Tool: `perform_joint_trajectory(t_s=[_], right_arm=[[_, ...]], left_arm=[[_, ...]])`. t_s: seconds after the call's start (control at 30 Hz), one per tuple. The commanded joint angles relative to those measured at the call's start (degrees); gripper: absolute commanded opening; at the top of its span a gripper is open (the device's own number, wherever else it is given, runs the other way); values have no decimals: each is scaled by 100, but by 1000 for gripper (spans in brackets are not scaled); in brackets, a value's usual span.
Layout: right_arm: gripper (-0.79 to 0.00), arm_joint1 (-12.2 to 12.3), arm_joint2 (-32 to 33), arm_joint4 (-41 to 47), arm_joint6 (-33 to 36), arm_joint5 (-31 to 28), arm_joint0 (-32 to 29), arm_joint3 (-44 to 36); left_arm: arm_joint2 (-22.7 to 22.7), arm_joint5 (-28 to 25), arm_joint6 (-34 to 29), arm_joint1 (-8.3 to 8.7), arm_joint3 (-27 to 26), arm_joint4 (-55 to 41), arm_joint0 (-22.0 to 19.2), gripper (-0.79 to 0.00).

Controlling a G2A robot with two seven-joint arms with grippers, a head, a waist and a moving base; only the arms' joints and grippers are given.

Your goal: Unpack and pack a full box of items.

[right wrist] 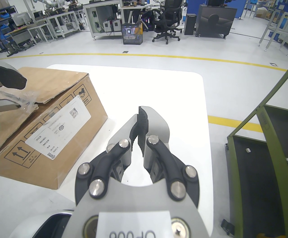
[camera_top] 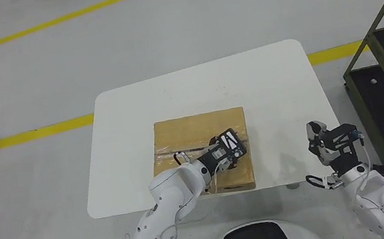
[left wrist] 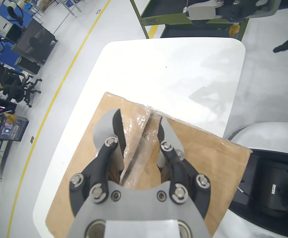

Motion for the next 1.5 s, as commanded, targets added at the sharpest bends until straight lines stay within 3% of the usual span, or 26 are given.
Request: perform_joint_trajectory(t_s=[0.0, 0.6, 1.13, 1.33, 1.47], right_arm=[[-785, 0, -1, 0, -3, 0, 2, 3], [-785, -1, 51, 17, -7, 54, -14, -25], [-785, -4, 78, 33, -35, 79, -24, -39], [-785, -4, 89, 42, -49, 71, -33, -48], [-785, -4, 101, 55, -50, 63, -44, -69]], left_arm=[[42, 4, -21, -10, 49, 20, -36, 0], [376, 151, -220, -145, 689, 33, -465, 0], [361, 183, -309, -207, 686, -192, -612, 0], [377, 63, -413, -212, 680, -242, -598, -339], [388, 62, -440, -222, 700, -249, -619, -388]])
